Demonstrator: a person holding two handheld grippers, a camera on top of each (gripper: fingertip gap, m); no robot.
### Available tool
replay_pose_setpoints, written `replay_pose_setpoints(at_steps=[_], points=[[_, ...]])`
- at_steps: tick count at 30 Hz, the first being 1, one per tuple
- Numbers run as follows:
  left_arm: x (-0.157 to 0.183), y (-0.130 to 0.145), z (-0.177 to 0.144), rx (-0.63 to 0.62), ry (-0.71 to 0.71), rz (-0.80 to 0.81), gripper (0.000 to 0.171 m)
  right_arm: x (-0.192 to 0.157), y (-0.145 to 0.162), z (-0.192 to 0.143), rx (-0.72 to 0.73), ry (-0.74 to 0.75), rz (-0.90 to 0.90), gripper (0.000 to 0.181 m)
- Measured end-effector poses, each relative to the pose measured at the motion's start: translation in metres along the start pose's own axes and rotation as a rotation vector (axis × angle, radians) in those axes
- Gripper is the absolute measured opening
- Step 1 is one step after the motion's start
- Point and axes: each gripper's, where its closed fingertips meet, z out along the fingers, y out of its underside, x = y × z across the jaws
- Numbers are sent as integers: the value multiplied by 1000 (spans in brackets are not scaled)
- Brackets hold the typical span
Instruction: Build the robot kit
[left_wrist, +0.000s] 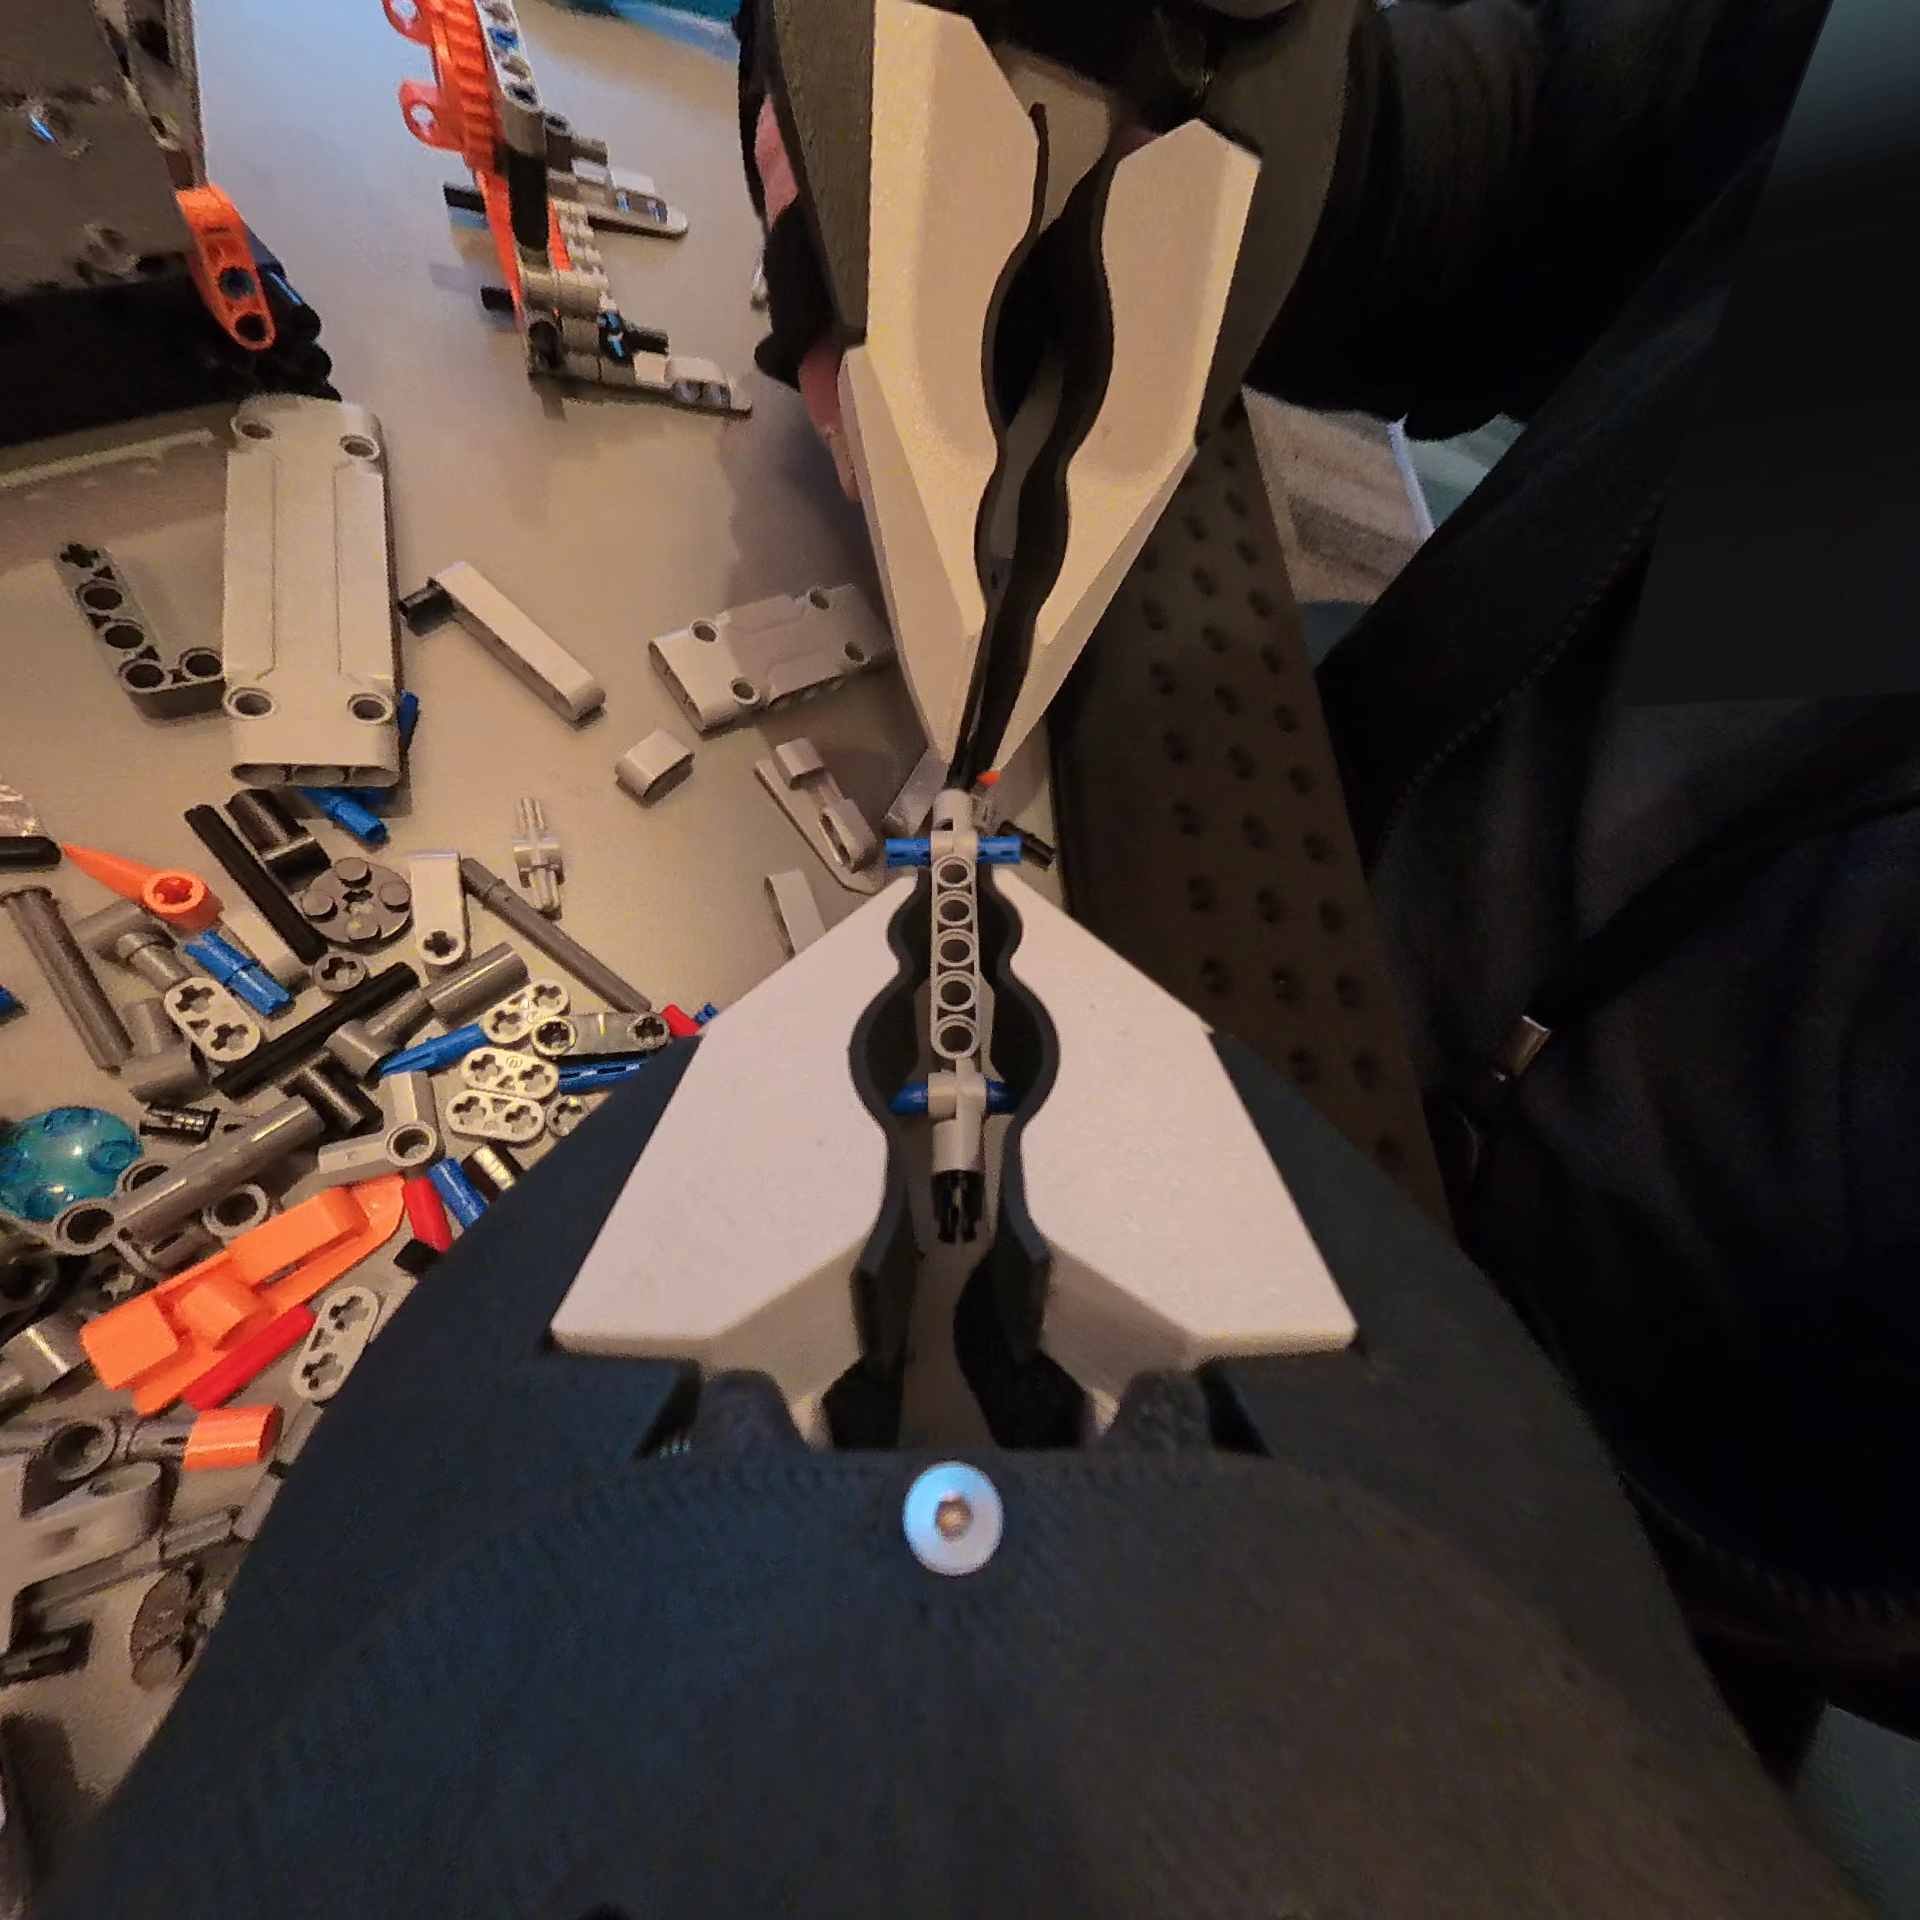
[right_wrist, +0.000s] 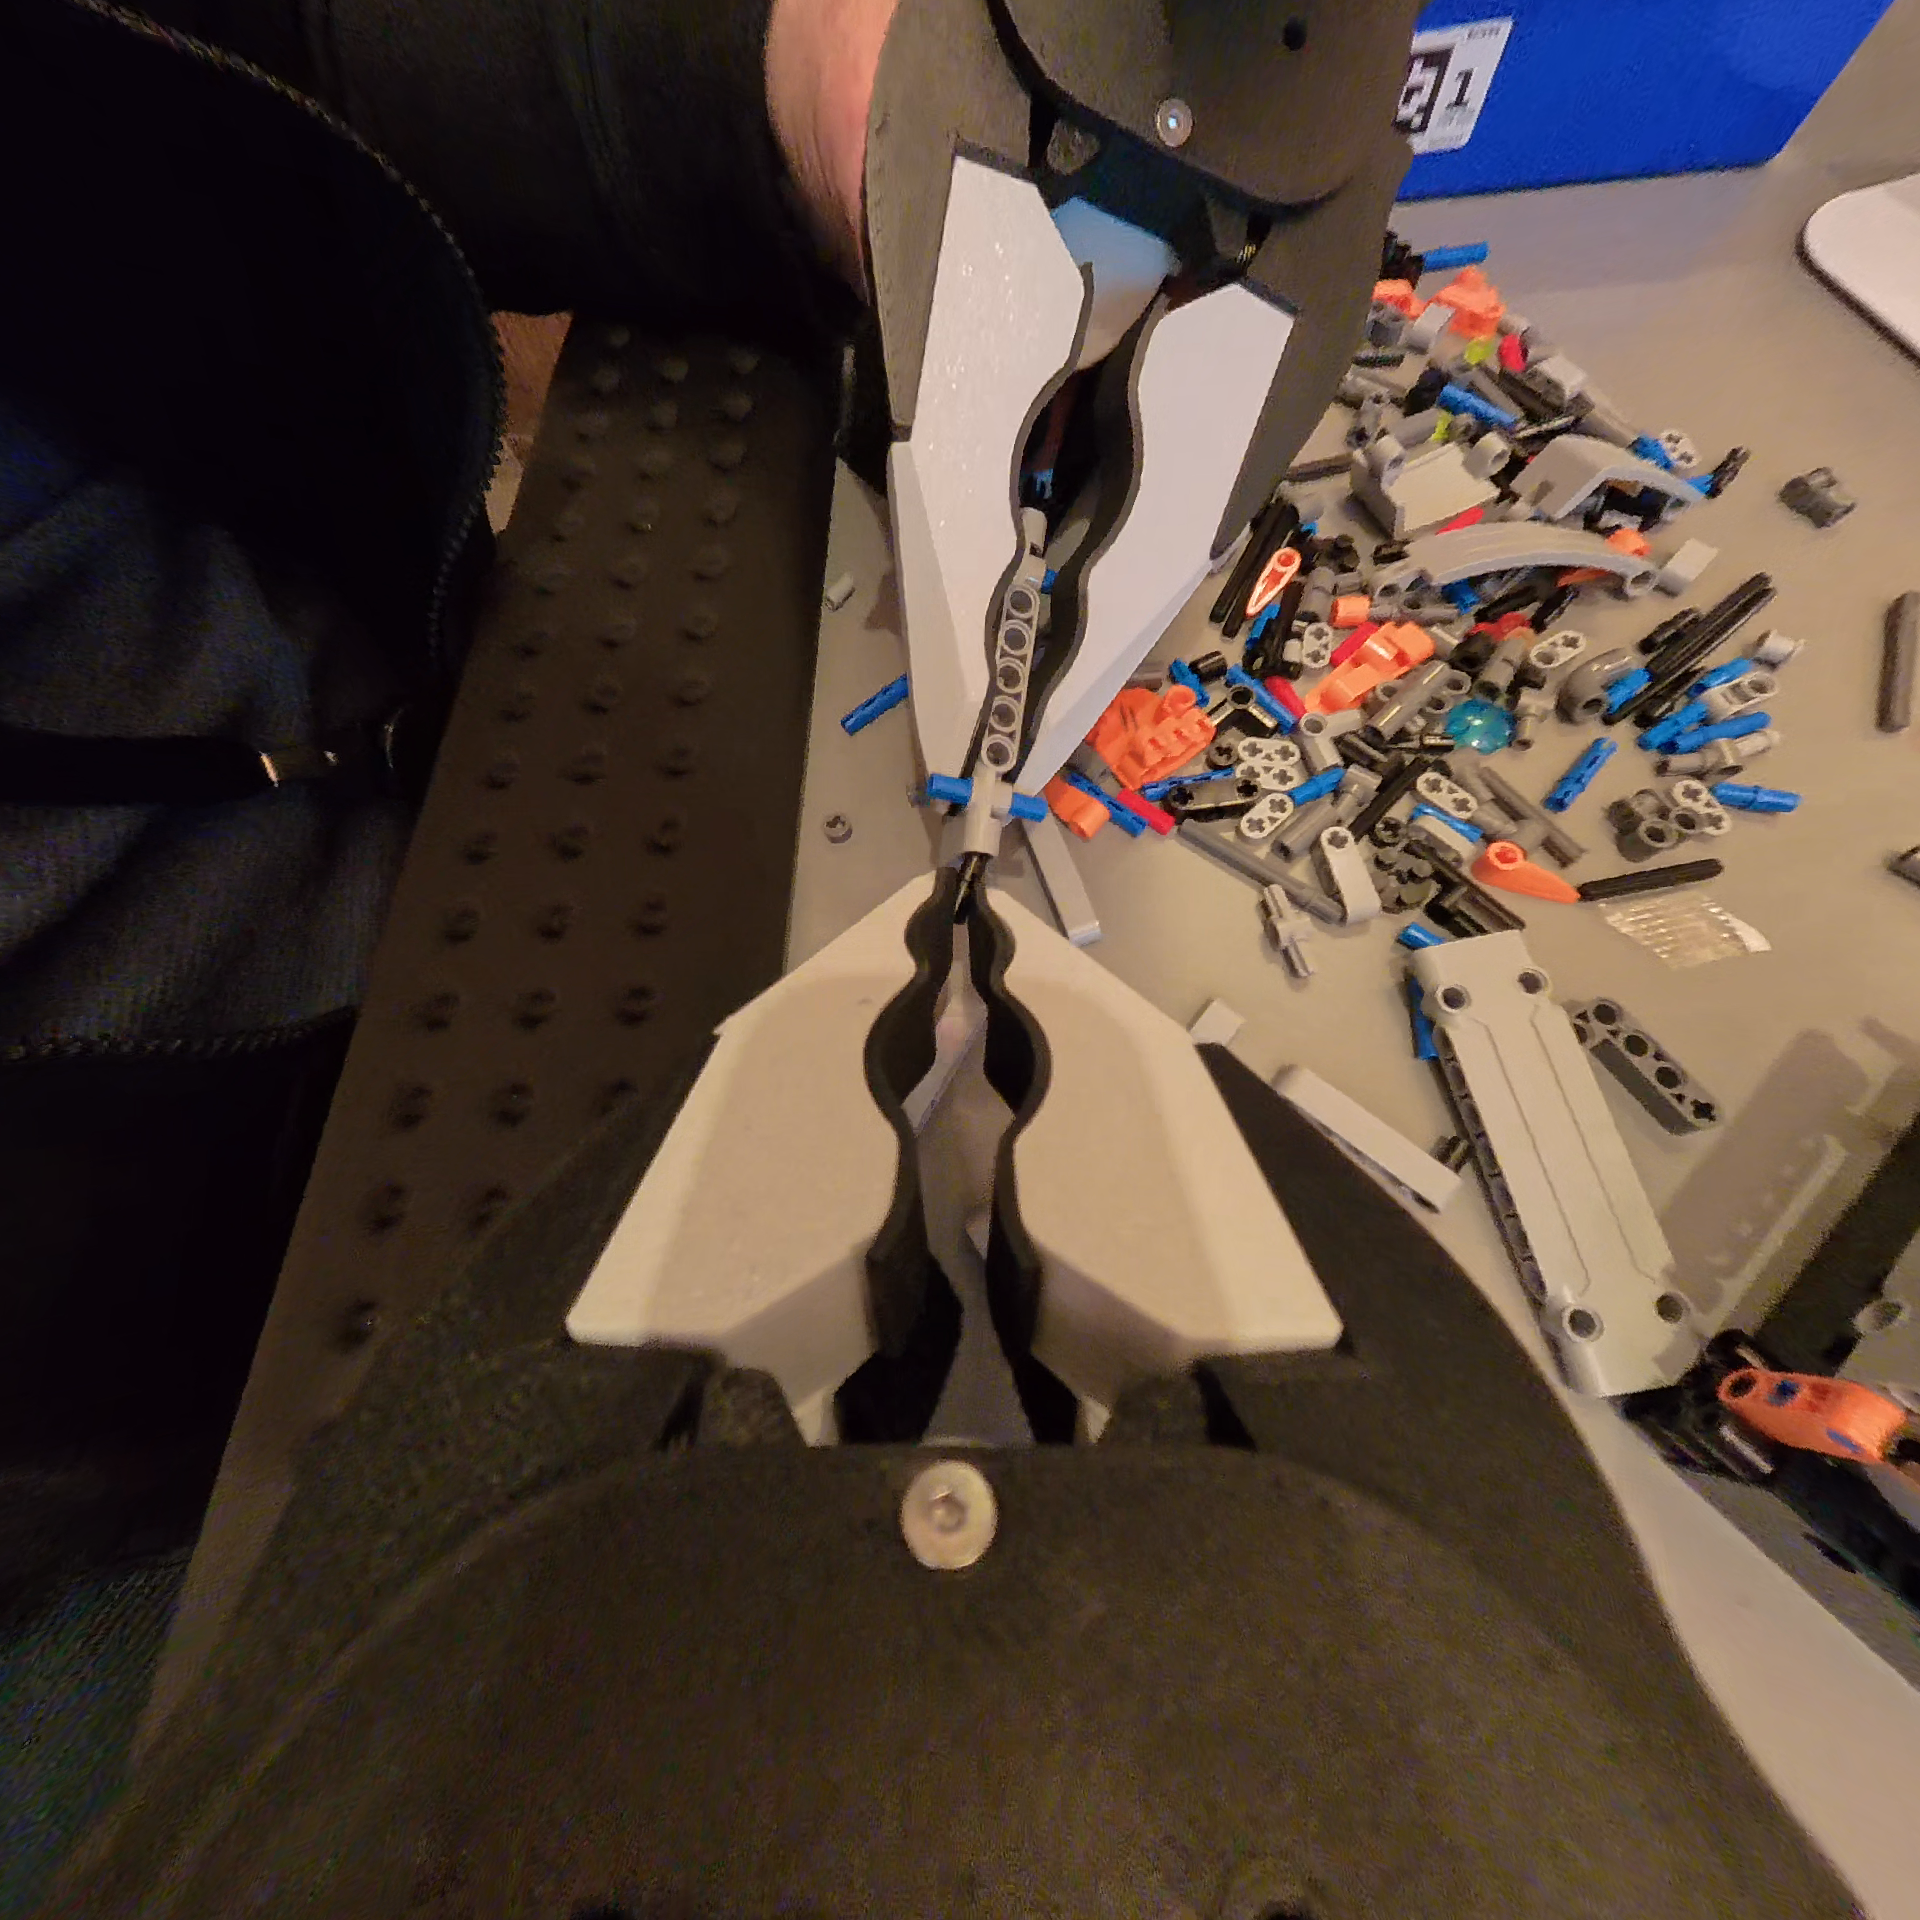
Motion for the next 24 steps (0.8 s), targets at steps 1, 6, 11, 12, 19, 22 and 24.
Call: replay_pose_setpoints(at_steps=[1, 6, 11, 12, 19, 22, 24], points=[[1, -2, 0, 15, 12, -5, 5, -1, -3, -2, 19, -5, -6, 0], [5, 4, 9, -36, 22, 19, 5, -5, -3, -2, 4, 1, -63, 0], [-3, 8, 4, -44, -1, 0, 4, 7, 1, -16, 19, 15, 17, 0], [-3, 8, 4, -49, -7, 1, 5, 11, 1, -21, 25, 29, 33, 0], [-6, 12, 4, -73, -23, -7, 5, 26, 27, -66, 2, 122, 132, 7], [-5, 12, 6, -82, -22, -5, 5, 20, 62, -74, -143, 152, 147, 14], [-4, 13, 7, -88, -20, -6, 5, 16, 84, -86, -195, 180, 163, 14]])
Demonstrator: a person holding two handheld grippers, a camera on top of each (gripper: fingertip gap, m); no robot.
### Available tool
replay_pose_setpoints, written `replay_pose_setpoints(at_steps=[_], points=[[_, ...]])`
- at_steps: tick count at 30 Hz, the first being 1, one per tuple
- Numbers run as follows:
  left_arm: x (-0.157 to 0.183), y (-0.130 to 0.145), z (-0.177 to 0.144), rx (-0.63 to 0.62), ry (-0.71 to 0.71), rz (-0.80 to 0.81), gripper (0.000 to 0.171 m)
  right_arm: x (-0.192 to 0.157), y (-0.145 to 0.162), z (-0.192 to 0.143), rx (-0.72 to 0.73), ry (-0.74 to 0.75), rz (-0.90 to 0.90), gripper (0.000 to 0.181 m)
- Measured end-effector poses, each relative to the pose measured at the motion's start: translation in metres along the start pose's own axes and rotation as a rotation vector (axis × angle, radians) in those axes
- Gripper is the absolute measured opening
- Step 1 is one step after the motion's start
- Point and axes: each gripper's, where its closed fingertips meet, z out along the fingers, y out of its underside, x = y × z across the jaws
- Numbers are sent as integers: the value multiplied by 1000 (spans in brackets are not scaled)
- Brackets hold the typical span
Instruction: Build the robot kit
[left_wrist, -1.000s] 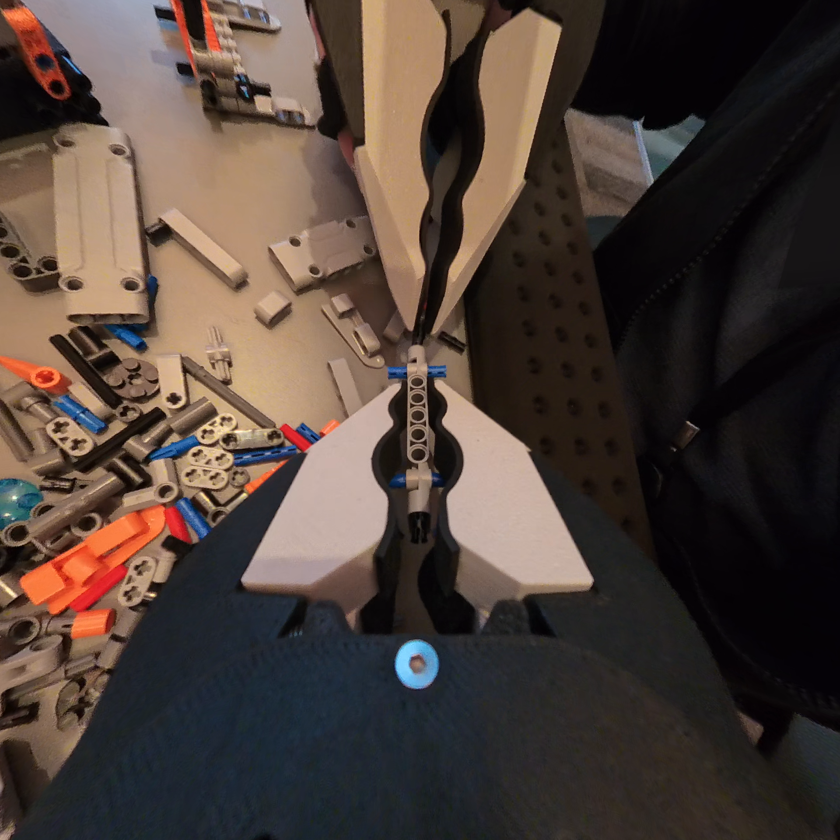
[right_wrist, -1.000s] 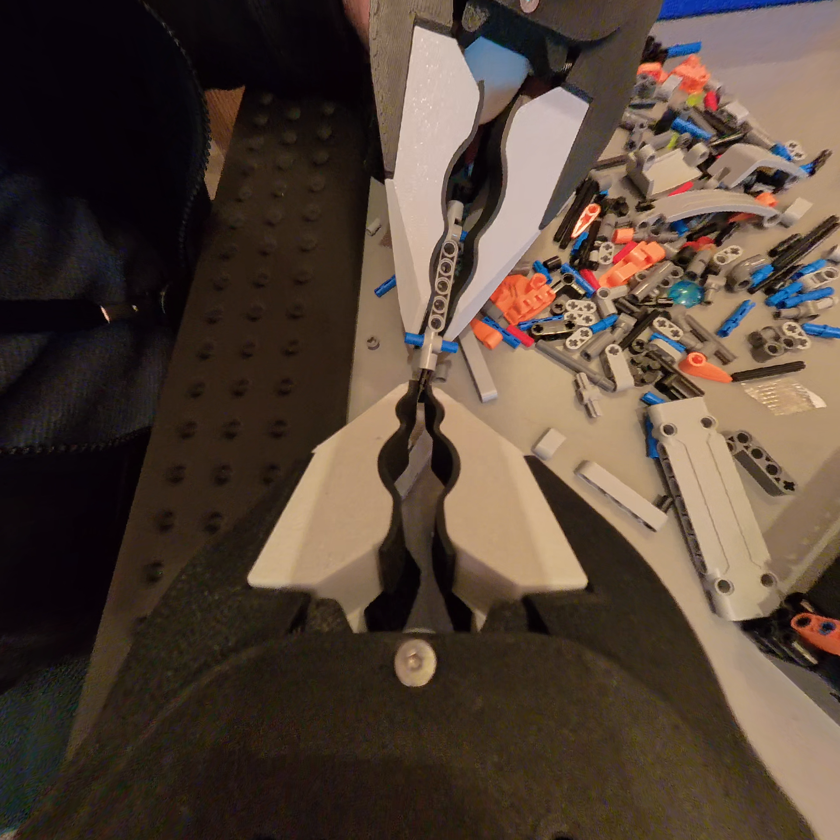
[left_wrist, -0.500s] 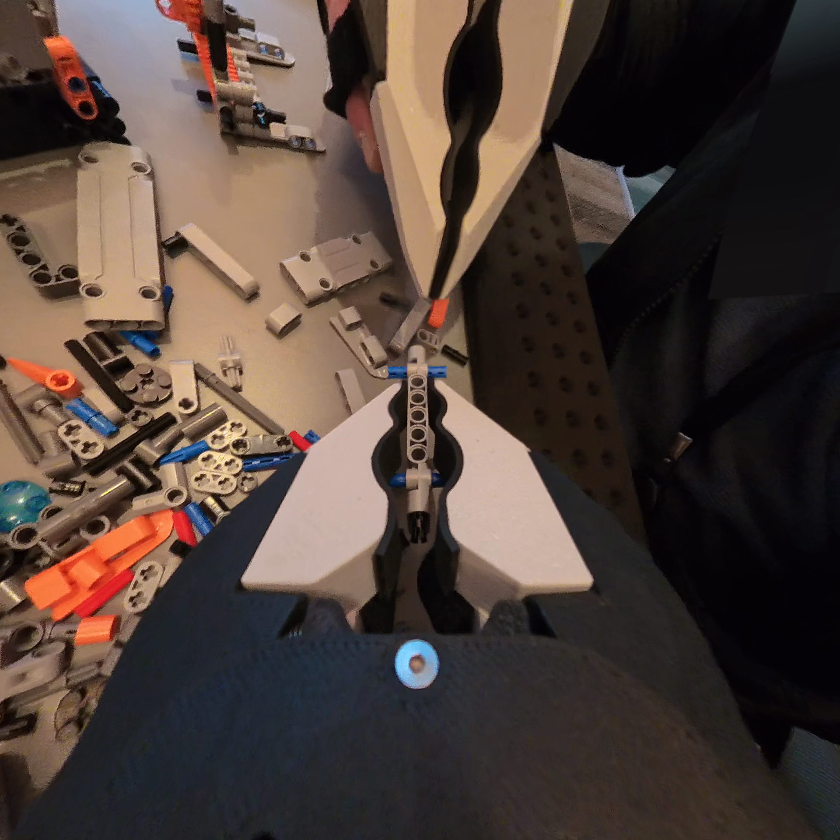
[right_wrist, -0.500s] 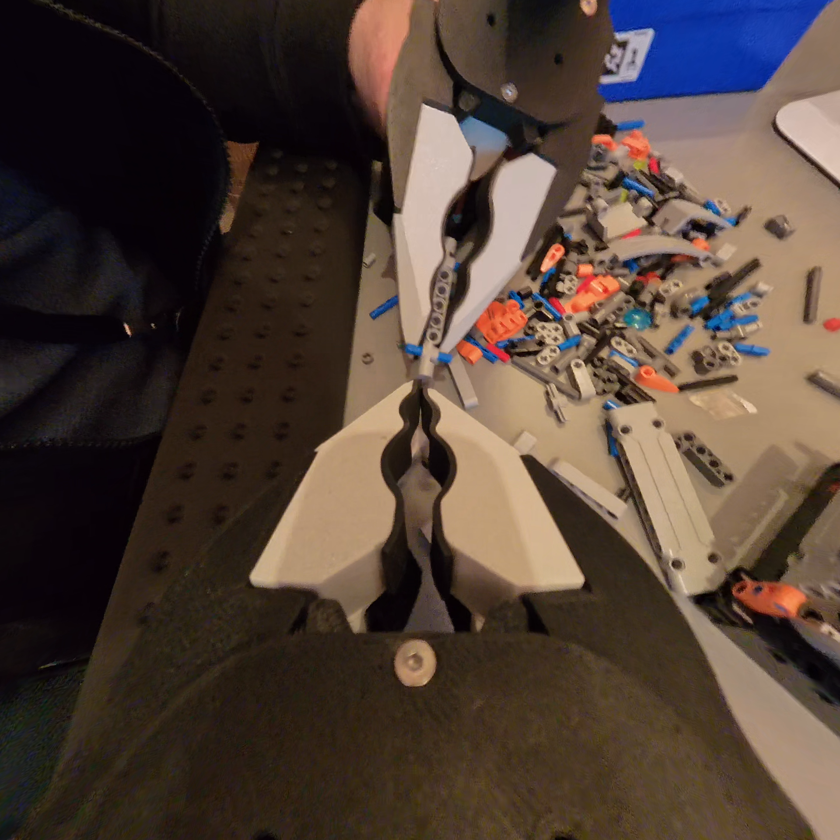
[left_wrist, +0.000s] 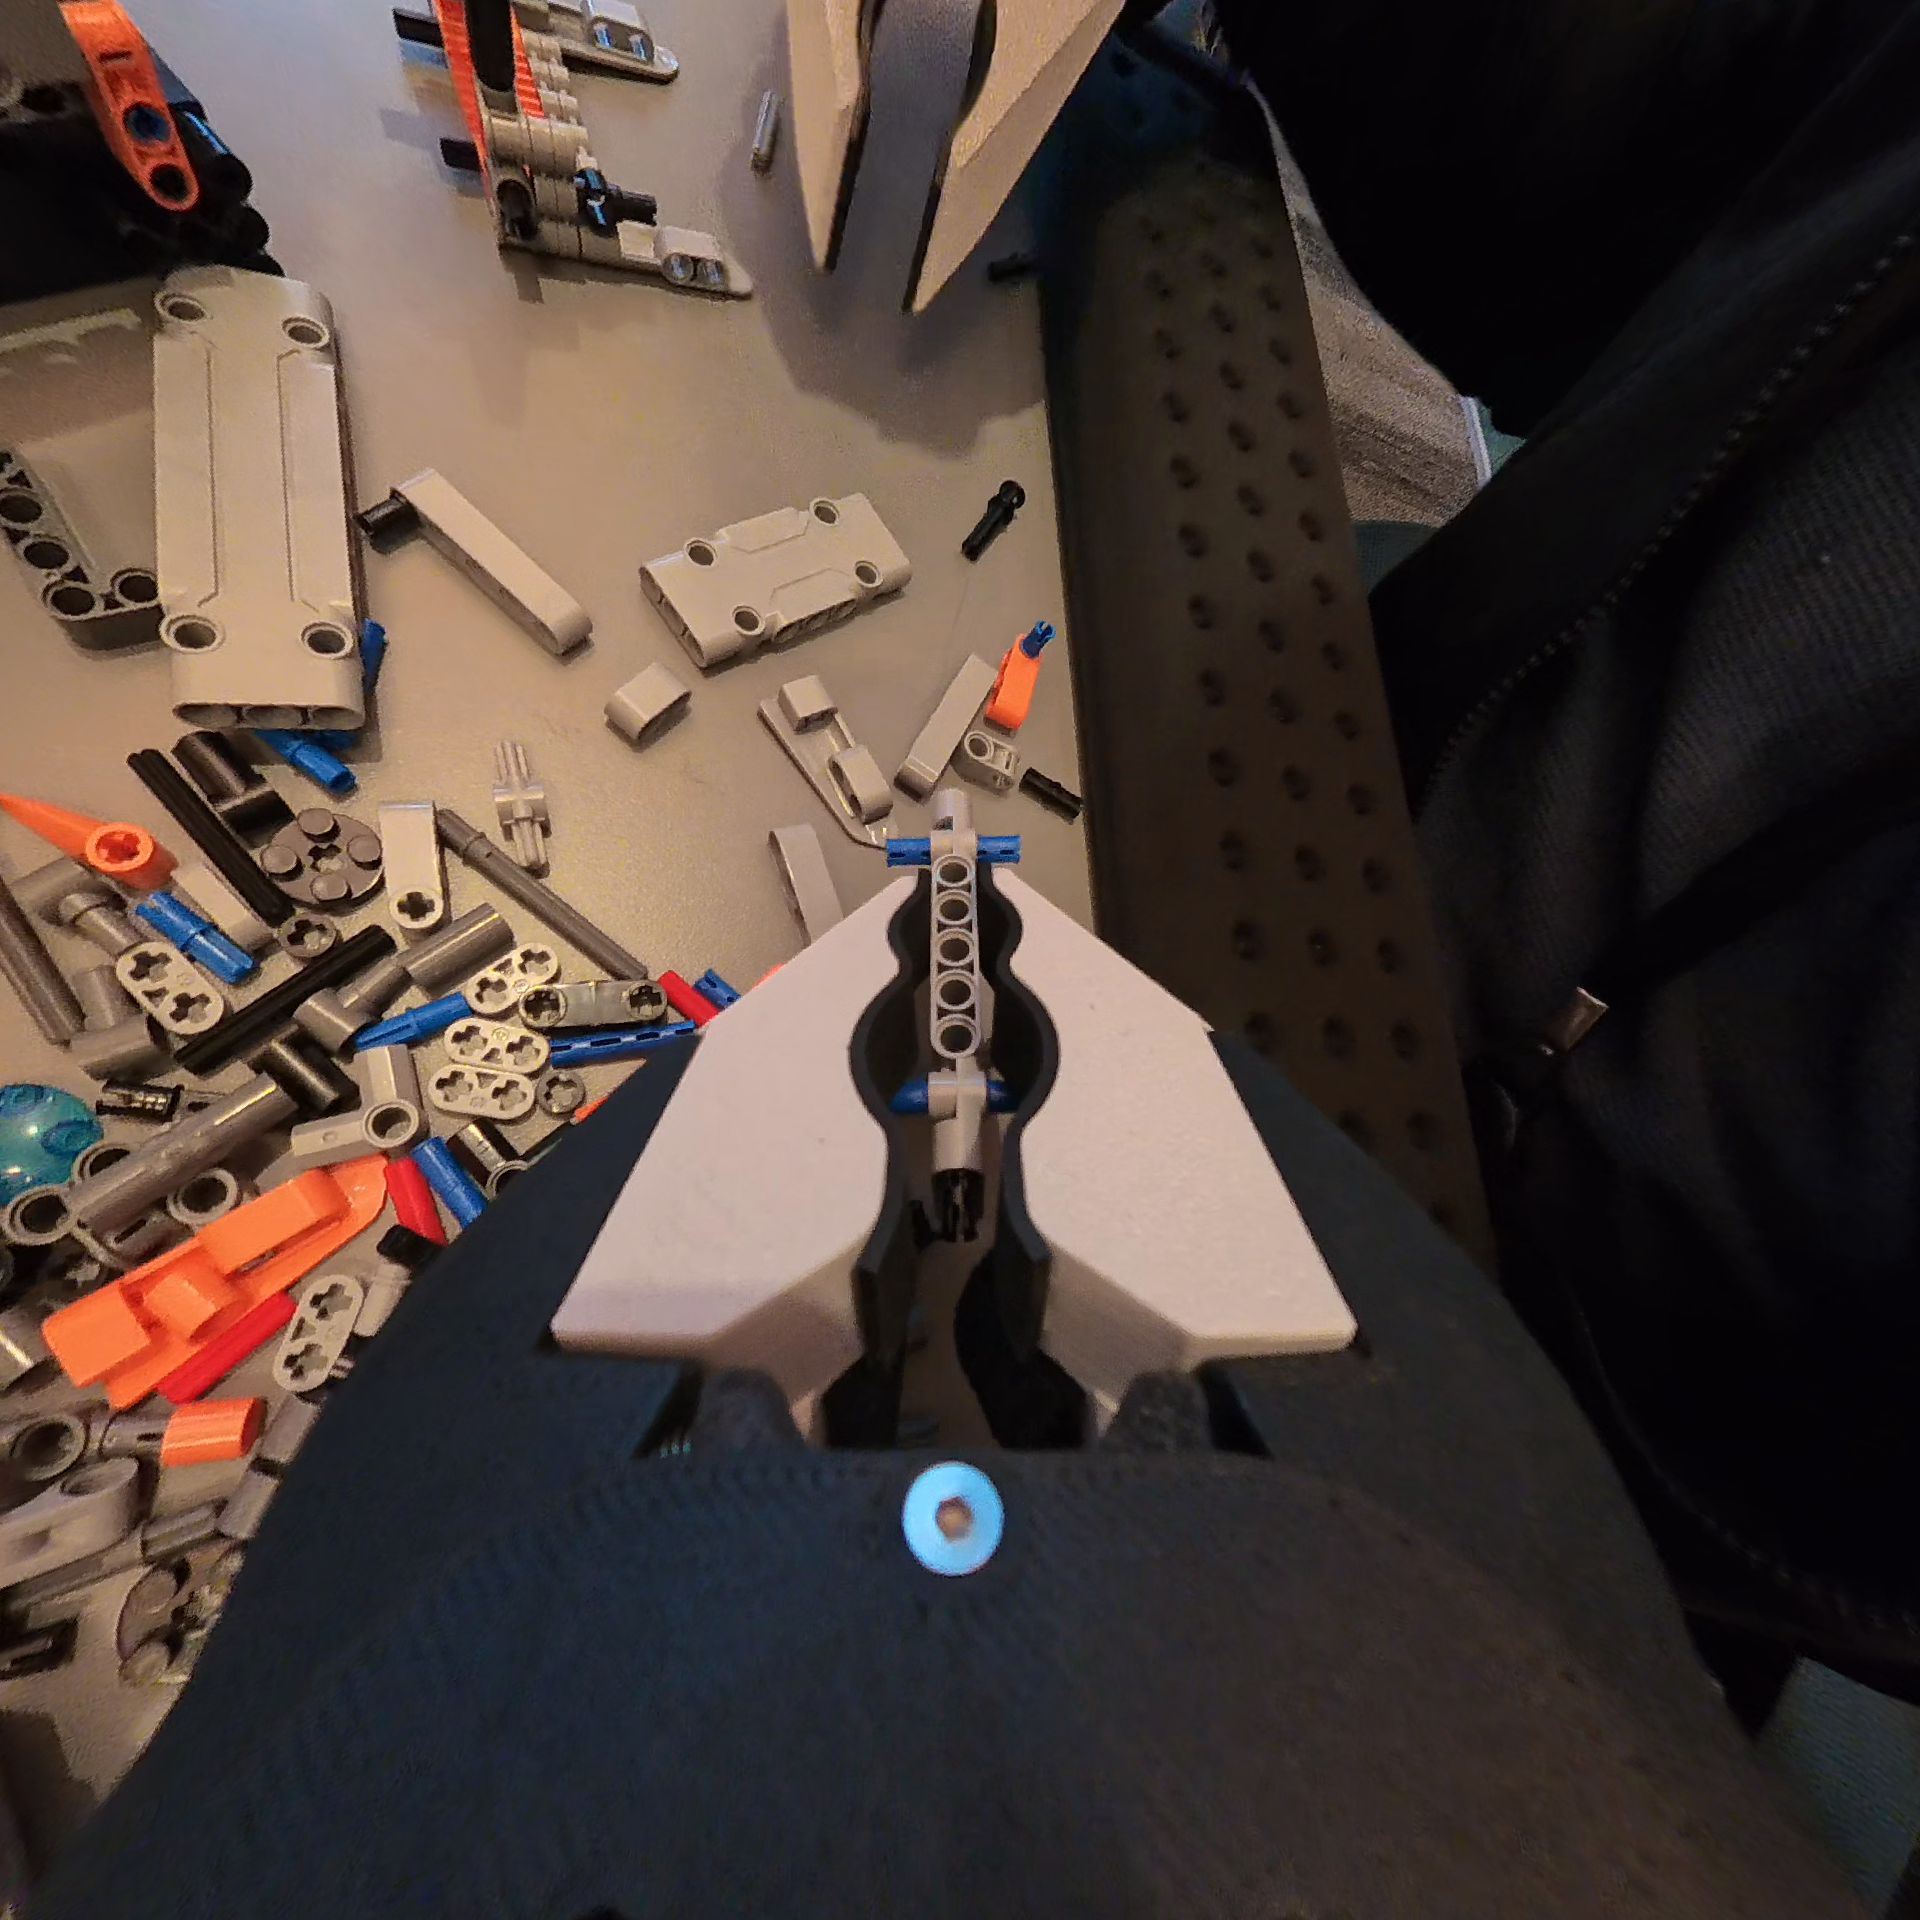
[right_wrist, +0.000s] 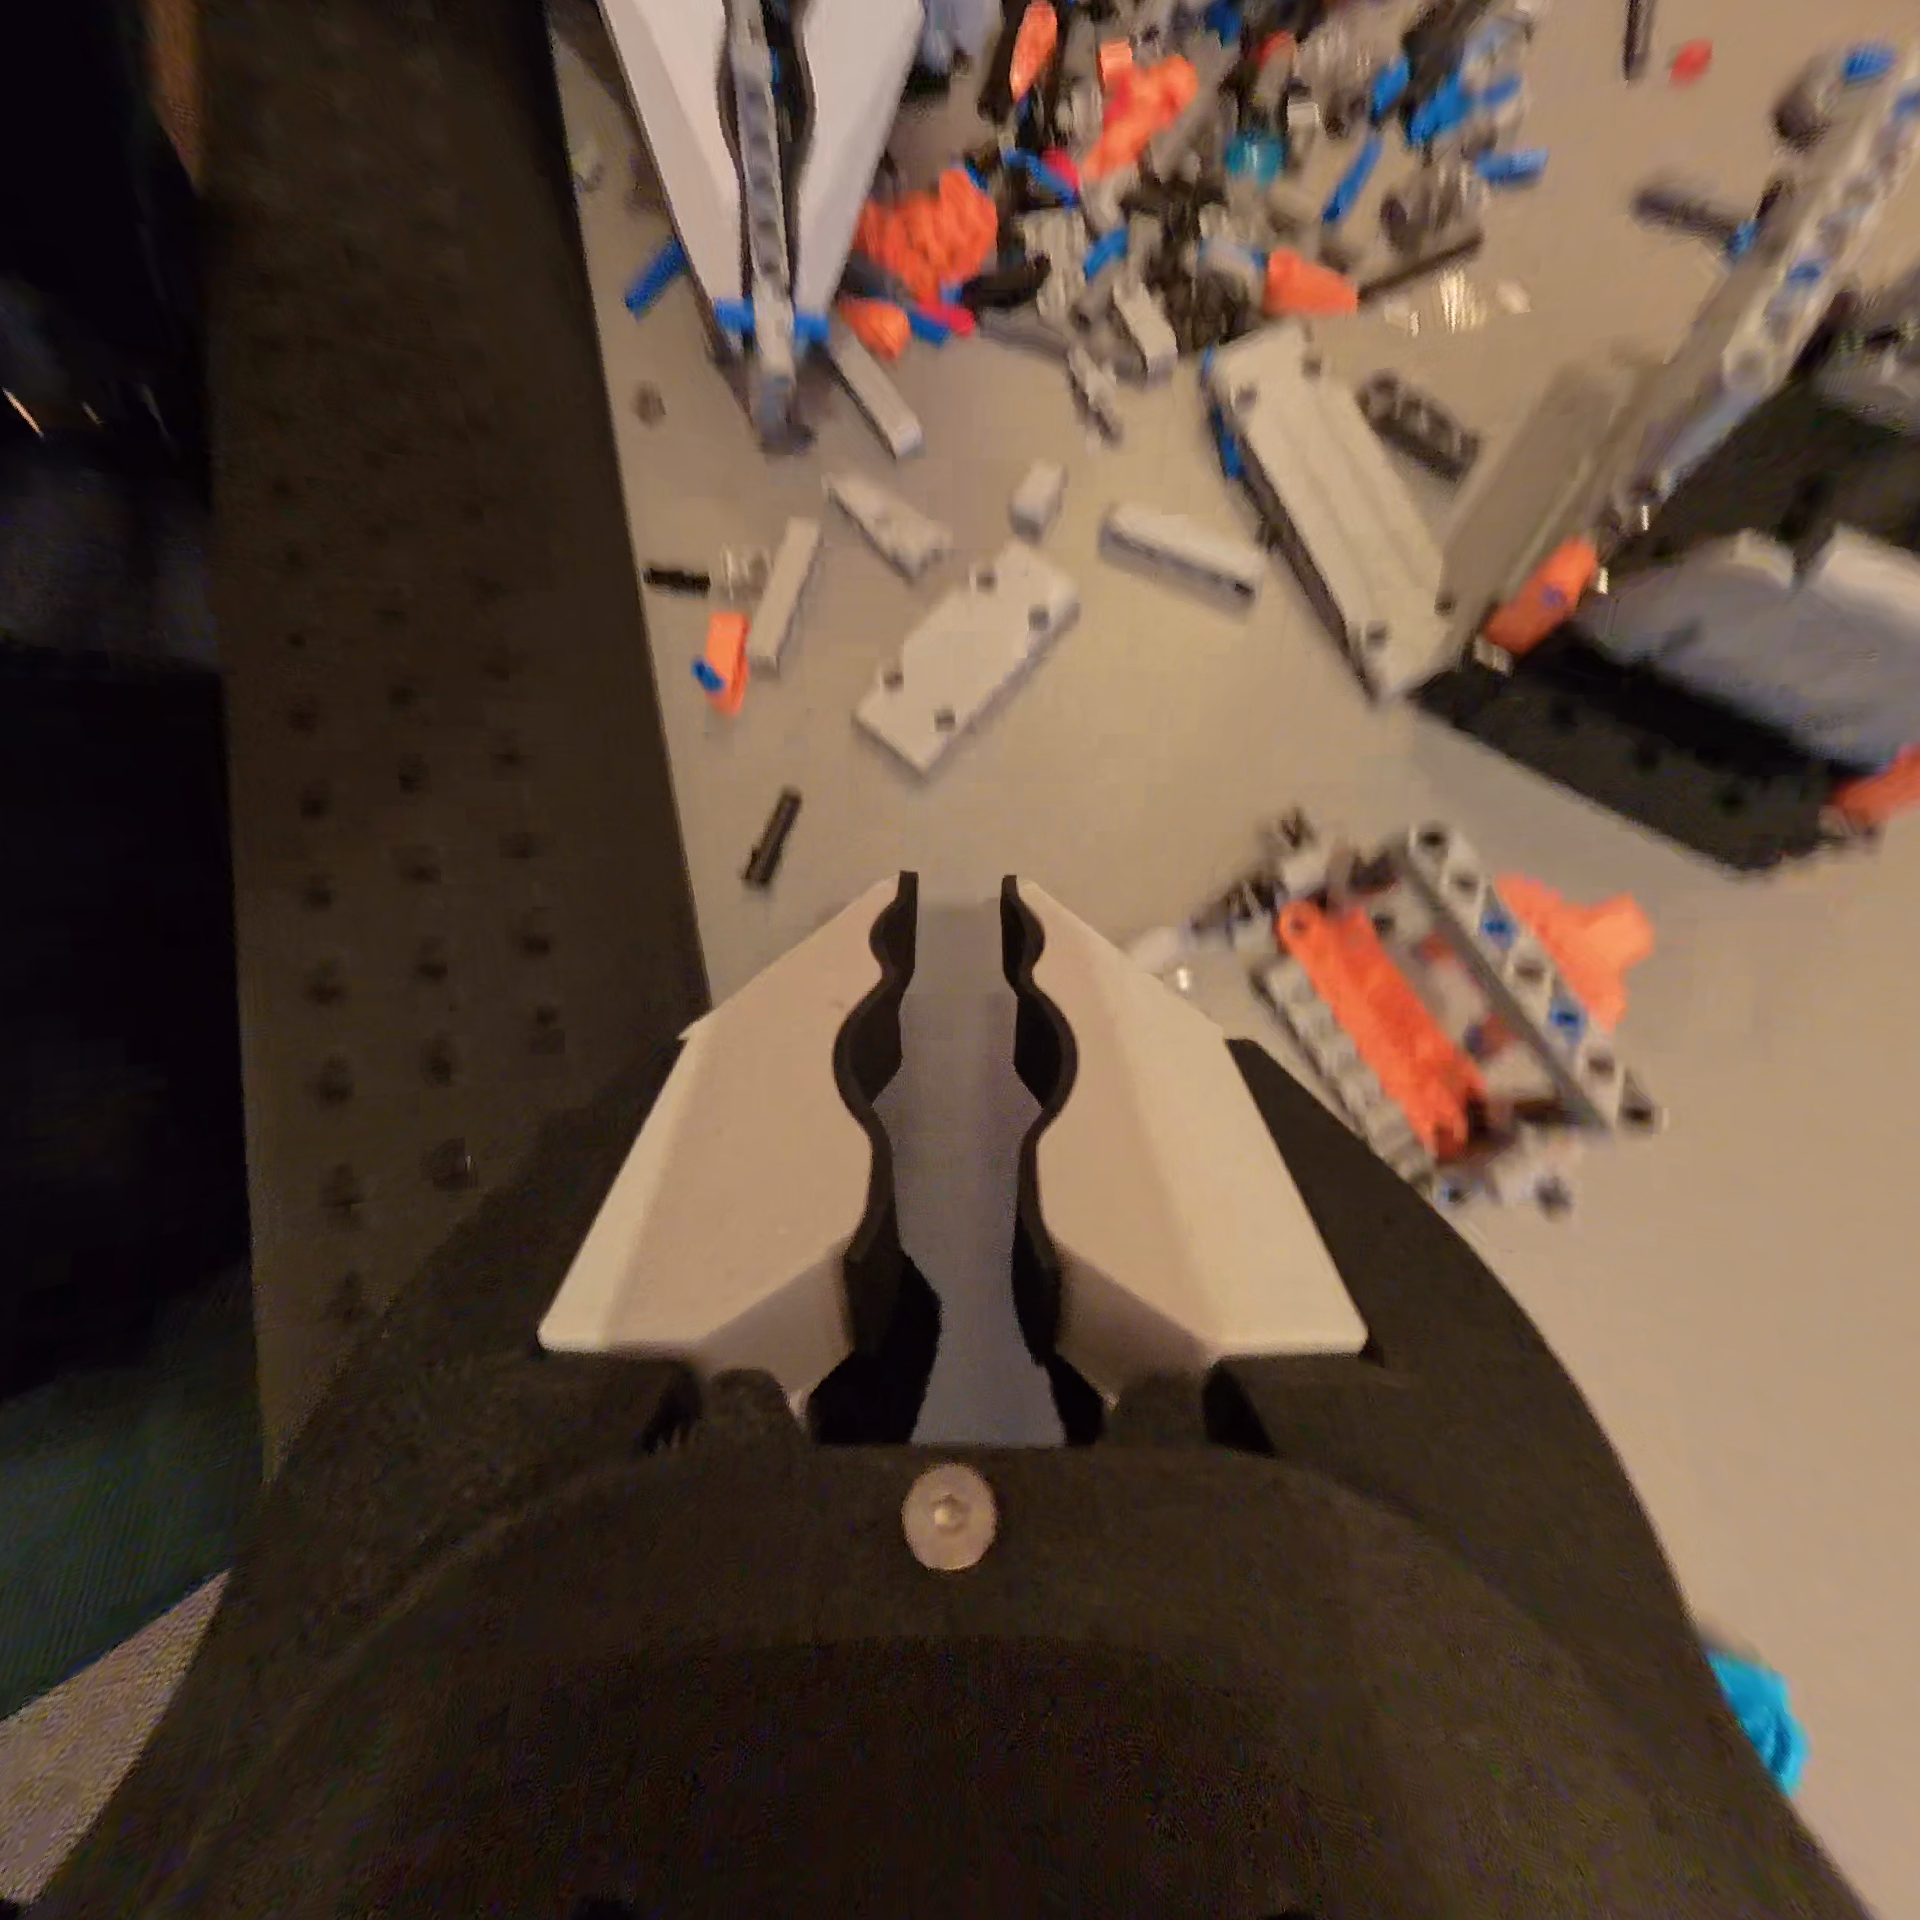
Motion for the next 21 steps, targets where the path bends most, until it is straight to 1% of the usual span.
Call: replay_pose_setpoints(at_steps=[3, 7, 12, 14, 17, 21], points=[[1, 0, 2, -7, 3, -1, 5, 4, 33, -24, -42, 66, 96, 14], [2, 4, 10, -49, 8, -8, 5, -2, 69, -57, -104, 145, 207, 18], [0, 5, 14, -62, 20, -42, 5, -9, 96, -62, -162, 184, 300, 22], [-1, 4, 14, -53, 22, -60, 5, -7, 99, -62, -151, 222, 299, 18], [-4, 3, 14, -49, 19, -70, 6, 0, 99, -61, -136, 266, 292, 4], [-8, 3, 13, -41, -3, -77, 13, 2, 92, -55, -109, 272, 275, 2]])
